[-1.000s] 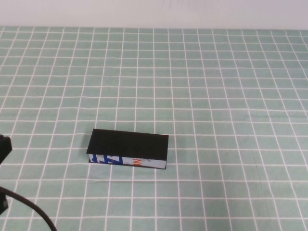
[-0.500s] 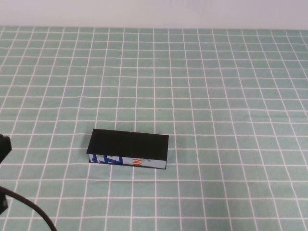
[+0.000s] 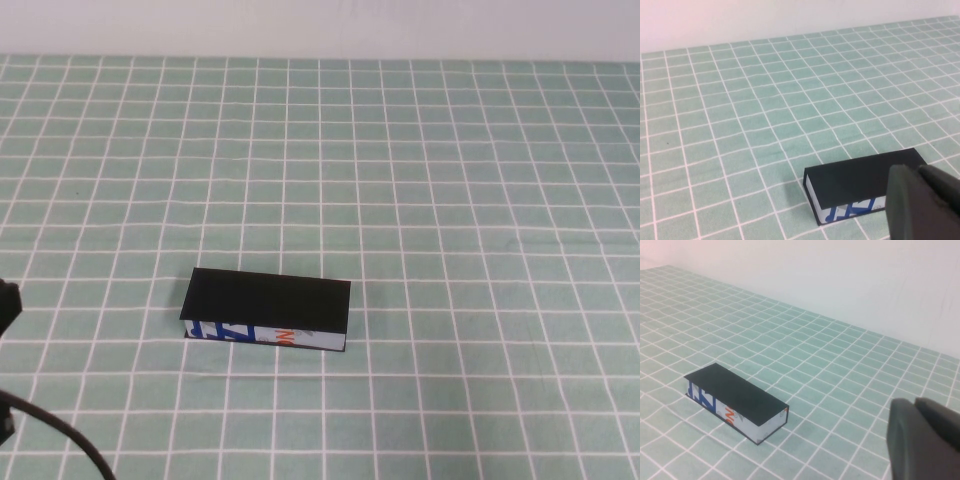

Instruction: Return glasses to glasses case

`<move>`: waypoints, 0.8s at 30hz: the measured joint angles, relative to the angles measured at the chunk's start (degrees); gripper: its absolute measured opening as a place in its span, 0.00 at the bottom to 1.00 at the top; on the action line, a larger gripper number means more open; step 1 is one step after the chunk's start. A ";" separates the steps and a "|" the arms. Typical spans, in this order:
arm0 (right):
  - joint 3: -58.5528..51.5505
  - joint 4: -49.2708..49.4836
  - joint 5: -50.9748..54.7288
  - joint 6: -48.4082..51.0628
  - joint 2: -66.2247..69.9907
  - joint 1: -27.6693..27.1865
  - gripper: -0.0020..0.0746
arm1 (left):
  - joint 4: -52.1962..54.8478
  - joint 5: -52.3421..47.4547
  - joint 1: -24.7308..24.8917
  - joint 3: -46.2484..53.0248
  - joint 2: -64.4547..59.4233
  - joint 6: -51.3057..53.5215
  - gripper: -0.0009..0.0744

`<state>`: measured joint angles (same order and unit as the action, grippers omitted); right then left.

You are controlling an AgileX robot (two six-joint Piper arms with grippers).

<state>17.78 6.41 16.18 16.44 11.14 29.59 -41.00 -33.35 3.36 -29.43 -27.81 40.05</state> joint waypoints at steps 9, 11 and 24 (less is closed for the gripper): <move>0.00 0.00 0.11 0.00 0.00 0.00 0.01 | 7.34 0.24 0.00 0.22 10.98 -0.49 0.01; 0.00 0.00 0.11 0.00 0.00 0.00 0.01 | 10.05 1.60 0.00 1.42 13.36 -2.13 0.01; 0.00 0.00 0.11 0.00 0.00 0.00 0.01 | 32.51 18.51 0.00 24.57 28.09 -34.65 0.01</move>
<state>17.78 6.41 16.29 16.44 11.14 29.59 -8.49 -14.84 3.36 -4.86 0.28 5.41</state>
